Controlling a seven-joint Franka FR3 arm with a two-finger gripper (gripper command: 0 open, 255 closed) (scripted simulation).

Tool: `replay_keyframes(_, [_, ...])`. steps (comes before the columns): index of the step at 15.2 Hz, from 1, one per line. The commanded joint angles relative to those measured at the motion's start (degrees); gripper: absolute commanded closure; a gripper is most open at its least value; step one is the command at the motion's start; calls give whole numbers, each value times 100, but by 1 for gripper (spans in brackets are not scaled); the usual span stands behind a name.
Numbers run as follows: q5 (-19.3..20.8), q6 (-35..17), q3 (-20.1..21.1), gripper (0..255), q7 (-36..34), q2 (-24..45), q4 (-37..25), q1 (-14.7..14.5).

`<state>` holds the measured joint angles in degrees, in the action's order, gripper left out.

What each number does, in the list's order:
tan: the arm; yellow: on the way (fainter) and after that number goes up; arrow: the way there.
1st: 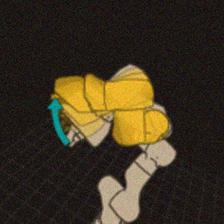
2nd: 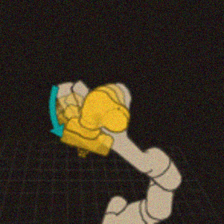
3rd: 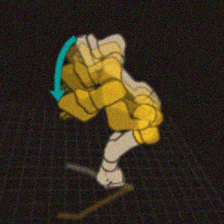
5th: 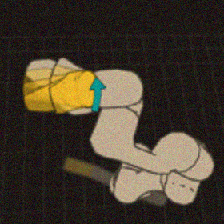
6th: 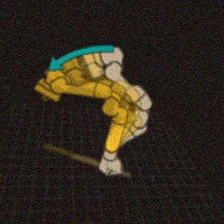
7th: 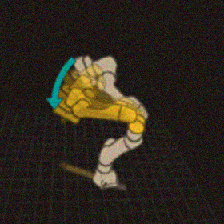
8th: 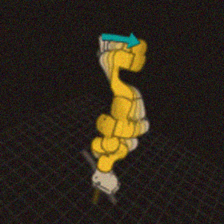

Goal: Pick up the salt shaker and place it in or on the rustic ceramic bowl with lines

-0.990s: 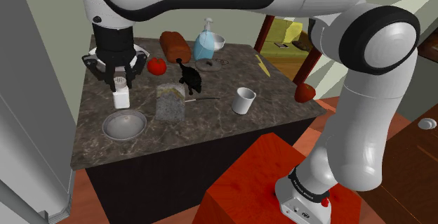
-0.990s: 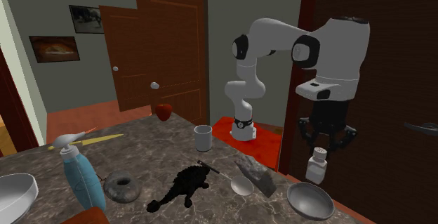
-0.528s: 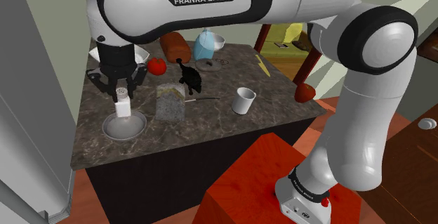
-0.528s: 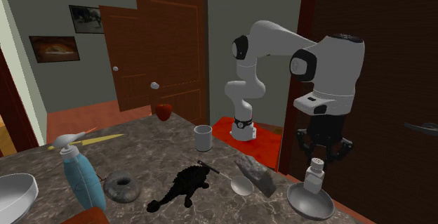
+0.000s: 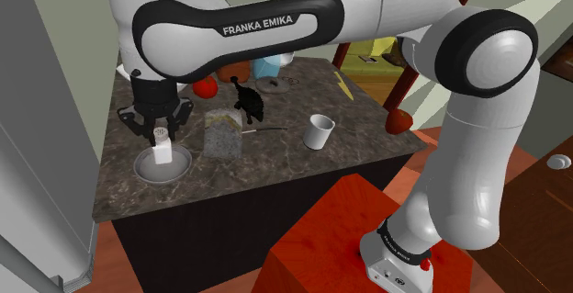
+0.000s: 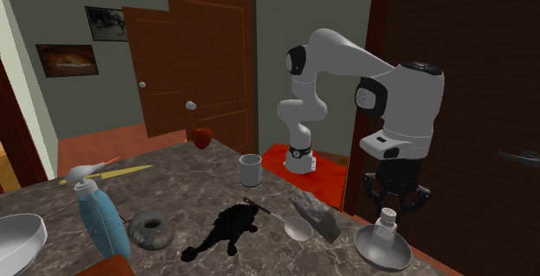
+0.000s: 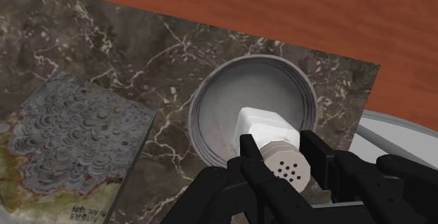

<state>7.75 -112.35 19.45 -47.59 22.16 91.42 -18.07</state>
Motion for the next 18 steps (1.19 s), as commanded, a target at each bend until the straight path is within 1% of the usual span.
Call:
replay_keyframes(1, [2,-24,-1,255,0,1,20,2])
replay_keyframes(6, [2,-24,-1,255,0,1,20,2])
replay_keyframes(7, [2,-23,-1,0,0,1,20,2])
replay_keyframes(12, [2,-23,-1,0,0,1,19,2])
replay_keyframes(16, [-62,645,29,0,48,-133,-524,-9])
replay_keyframes(18, [-63,645,29,0,48,-133,-523,-9])
